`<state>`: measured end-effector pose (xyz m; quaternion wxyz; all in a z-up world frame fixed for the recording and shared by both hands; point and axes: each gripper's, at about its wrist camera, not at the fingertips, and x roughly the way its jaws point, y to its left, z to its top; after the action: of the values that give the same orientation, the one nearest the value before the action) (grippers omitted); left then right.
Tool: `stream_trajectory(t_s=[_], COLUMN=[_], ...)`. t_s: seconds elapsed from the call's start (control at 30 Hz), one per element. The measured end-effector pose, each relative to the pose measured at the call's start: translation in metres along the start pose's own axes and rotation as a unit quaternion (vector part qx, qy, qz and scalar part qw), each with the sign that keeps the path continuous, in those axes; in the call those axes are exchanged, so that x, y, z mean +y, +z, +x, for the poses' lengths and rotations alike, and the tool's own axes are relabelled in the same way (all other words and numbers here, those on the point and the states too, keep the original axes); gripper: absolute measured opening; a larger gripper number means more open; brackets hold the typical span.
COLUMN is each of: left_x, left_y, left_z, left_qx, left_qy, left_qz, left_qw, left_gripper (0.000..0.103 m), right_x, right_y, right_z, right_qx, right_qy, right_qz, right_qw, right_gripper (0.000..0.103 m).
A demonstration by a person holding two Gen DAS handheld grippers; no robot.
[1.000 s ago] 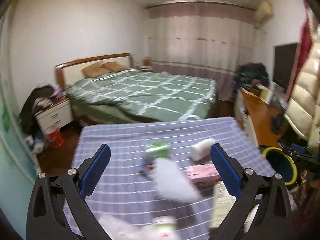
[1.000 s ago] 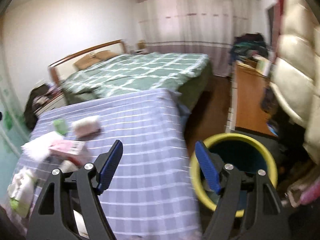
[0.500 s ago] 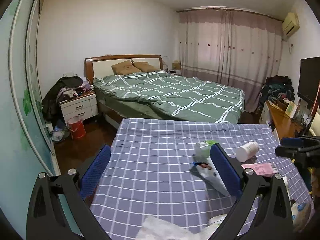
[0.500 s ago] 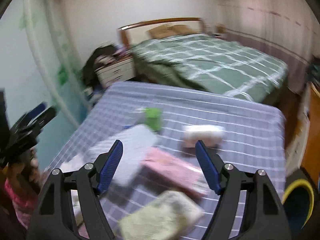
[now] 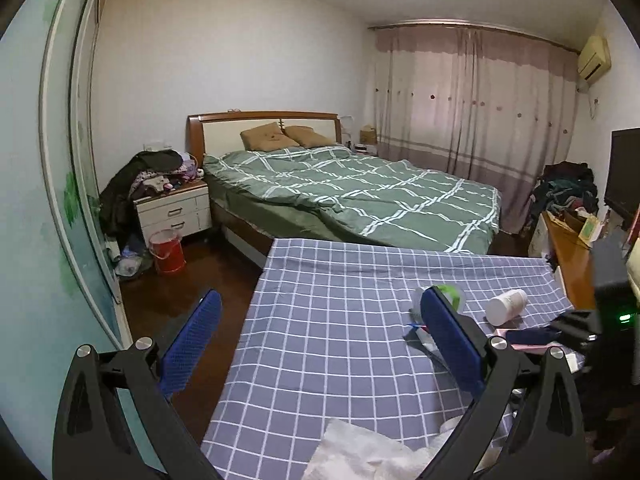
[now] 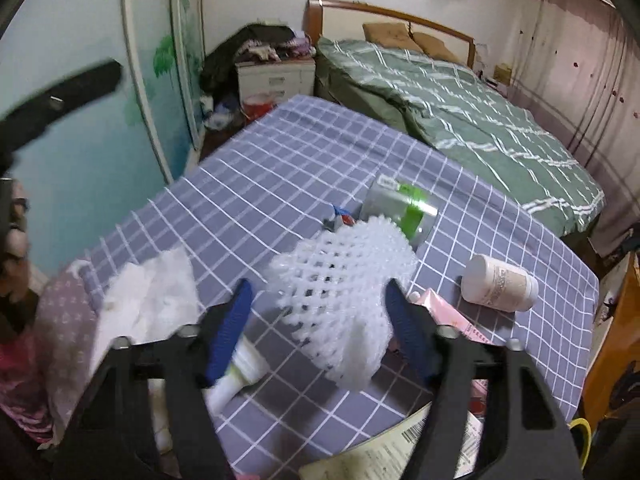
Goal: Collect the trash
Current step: 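Grasp the white mesh foam sleeve with the right gripper, then drop the mesh foam sleeve into the yellow bin with the right gripper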
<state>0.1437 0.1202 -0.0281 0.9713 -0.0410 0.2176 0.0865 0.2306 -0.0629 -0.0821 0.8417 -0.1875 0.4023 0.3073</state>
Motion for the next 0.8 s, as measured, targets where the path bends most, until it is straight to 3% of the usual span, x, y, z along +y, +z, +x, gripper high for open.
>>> stream_trajectory(t_s=[0.13,0.37,0.57,0.7,0.8], left_x=[-0.007,-0.011,-0.019,-0.031,-0.04], left_y=[-0.001,-0.002,0.0,0.002,0.004], left_z=[0.005,0.013,0.009,0.006,0.005], left_qx=[0.007,0.014,0.012,0.011,0.01], left_qy=[-0.007,-0.014,-0.021,-0.031,-0.039], left_qz=[0.006,0.007,0.013,0.024,0.032], left_qw=[0.9999,0.9998,0.9996,0.9992,0.9987], left_gripper=[0.098,0.098,0.098,0.098,0.098], right_x=[-0.014,-0.029,-0.061,-0.096,-0.134], right_y=[-0.004,-0.001,-0.005,-0.025,-0.054], right_z=[0.011,-0.028,-0.081,-0.116,-0.143], right_qx=[0.018,-0.041,-0.103,-0.141,-0.166], right_qy=[0.008,0.033,0.058,0.038,-0.006], right_qz=[0.021,0.05,0.097,0.142,0.19], right_qw=[1.0,0.997,0.988,0.979,0.968], right_gripper=[0.014,0.011,0.01,0.01,0.011])
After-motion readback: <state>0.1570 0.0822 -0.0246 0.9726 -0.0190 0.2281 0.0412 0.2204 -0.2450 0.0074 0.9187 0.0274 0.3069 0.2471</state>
